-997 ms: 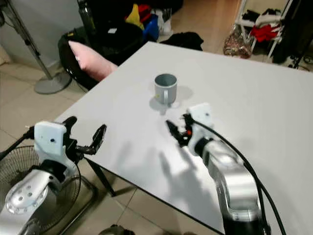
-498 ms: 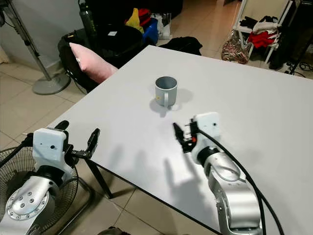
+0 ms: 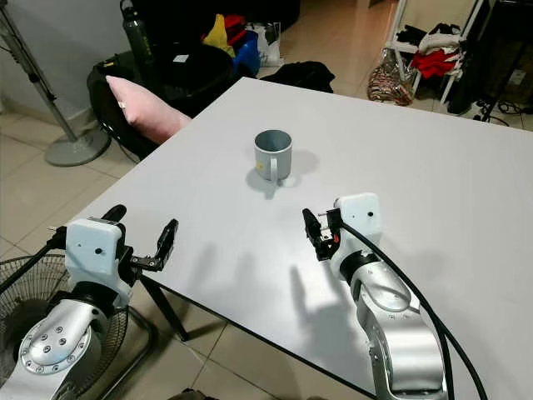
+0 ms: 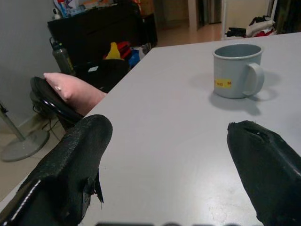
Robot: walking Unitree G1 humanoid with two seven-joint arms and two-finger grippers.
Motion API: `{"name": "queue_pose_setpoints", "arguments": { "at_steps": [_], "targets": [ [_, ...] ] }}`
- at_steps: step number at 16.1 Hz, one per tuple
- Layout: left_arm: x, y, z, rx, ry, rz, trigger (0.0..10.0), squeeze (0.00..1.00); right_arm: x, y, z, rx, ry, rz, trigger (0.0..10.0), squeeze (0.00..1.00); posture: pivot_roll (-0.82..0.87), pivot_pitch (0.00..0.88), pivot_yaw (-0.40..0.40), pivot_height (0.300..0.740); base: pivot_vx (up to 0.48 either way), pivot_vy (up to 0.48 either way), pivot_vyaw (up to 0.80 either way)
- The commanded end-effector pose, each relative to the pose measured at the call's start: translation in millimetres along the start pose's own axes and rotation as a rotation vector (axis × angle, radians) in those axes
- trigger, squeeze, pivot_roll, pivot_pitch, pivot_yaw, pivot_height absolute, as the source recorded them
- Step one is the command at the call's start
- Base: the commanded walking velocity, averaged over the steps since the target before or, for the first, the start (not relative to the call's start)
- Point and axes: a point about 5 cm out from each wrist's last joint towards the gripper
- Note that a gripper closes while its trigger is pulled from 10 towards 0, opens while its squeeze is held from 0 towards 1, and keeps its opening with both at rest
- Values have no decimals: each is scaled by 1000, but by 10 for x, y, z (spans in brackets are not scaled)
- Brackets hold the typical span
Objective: Setting the table
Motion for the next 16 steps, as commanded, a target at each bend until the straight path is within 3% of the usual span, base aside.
{"name": "queue_pose_setpoints", "arguments": {
  "at_steps": [1, 10, 16],
  "targets": [
    [-14, 7, 7, 3, 18, 9, 10000, 0, -32, 26, 17, 6, 6, 16, 10000, 0, -46, 0, 85, 740, -292, 0, 0],
    [-21, -32, 15, 10, 26, 14, 10000, 0, -67, -9, -47, -34, 47, 34, 10000, 0, -44, 0, 86, 740, -64, 0, 0],
    [-57, -131, -6, 2, 11, 61, 10000, 0, -101, -28, -35, -27, 37, 107, 10000, 0, -32, 0, 64, 740, 0, -327, 0]
  ]
}}
Point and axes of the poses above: a point about 5 cm out from each wrist's last joint towards the gripper, its own y axis pointing out of the wrist towards the gripper, its own z axis along the axis of the wrist's last joint, x = y × z, and after that the axes turned 1 degree about y, right-handed
